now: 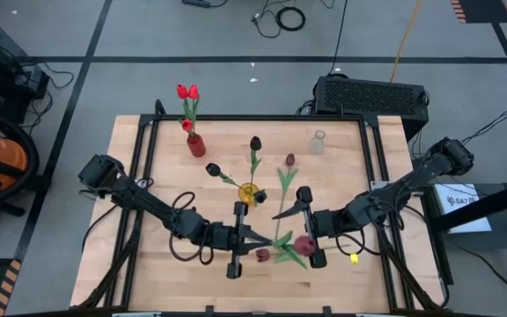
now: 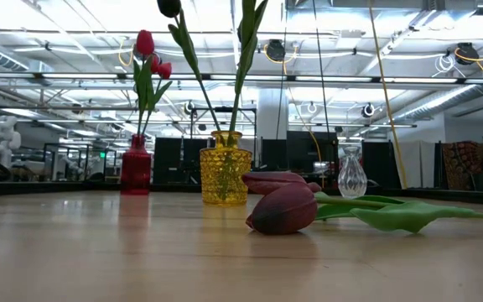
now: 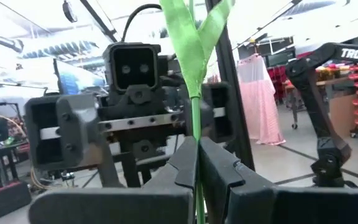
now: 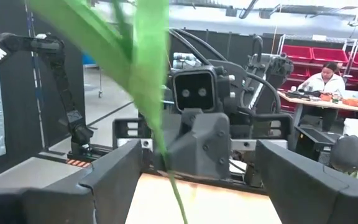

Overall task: Sort flowers into vase by color
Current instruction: Put the top left dark red flower into the transparent vase, then put the bottom dark red flower into the transparent vase

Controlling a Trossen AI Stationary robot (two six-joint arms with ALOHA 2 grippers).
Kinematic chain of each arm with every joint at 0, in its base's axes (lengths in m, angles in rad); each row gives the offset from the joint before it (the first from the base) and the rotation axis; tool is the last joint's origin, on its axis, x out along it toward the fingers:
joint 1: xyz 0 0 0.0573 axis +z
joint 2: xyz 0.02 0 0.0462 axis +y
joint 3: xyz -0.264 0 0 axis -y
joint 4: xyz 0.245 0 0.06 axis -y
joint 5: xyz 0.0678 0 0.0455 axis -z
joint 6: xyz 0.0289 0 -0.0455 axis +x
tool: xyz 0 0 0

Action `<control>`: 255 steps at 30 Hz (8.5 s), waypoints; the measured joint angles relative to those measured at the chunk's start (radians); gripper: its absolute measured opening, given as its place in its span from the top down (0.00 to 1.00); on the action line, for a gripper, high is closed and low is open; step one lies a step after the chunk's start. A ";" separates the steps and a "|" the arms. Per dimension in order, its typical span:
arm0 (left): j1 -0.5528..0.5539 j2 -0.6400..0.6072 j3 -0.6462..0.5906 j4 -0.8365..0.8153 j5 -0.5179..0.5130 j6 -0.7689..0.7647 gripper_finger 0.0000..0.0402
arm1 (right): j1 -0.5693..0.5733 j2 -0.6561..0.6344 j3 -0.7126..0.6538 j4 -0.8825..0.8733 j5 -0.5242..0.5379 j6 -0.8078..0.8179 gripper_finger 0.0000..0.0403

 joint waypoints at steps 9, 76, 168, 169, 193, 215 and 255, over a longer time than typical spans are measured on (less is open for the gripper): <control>0.032 0.029 0.000 0.011 0.000 -0.001 0.97 | -0.001 0.000 0.000 0.016 0.000 0.000 0.28; 0.023 0.033 -0.002 -0.719 -0.127 -0.441 0.79 | -0.552 -0.359 0.000 -0.786 0.467 -0.041 0.98; 0.002 0.037 -0.002 -0.762 -0.127 -0.474 0.79 | -0.273 -0.457 -0.002 -1.044 -0.061 0.421 0.31; 0.002 0.037 -0.002 -0.761 -0.127 -0.474 0.79 | -0.221 -0.443 -0.003 -1.050 -0.045 0.433 0.31; 0.003 0.037 -0.002 -0.750 -0.125 -0.500 0.79 | 0.312 0.228 -0.124 -0.770 0.063 0.848 0.49; -0.001 0.037 -0.002 -0.755 -0.124 -0.500 0.79 | 0.197 0.387 -0.124 -0.757 0.035 0.767 0.78; 0.001 -0.112 -0.002 -0.315 -0.277 -0.189 0.79 | 0.277 -0.242 -0.123 0.042 0.383 -0.208 0.99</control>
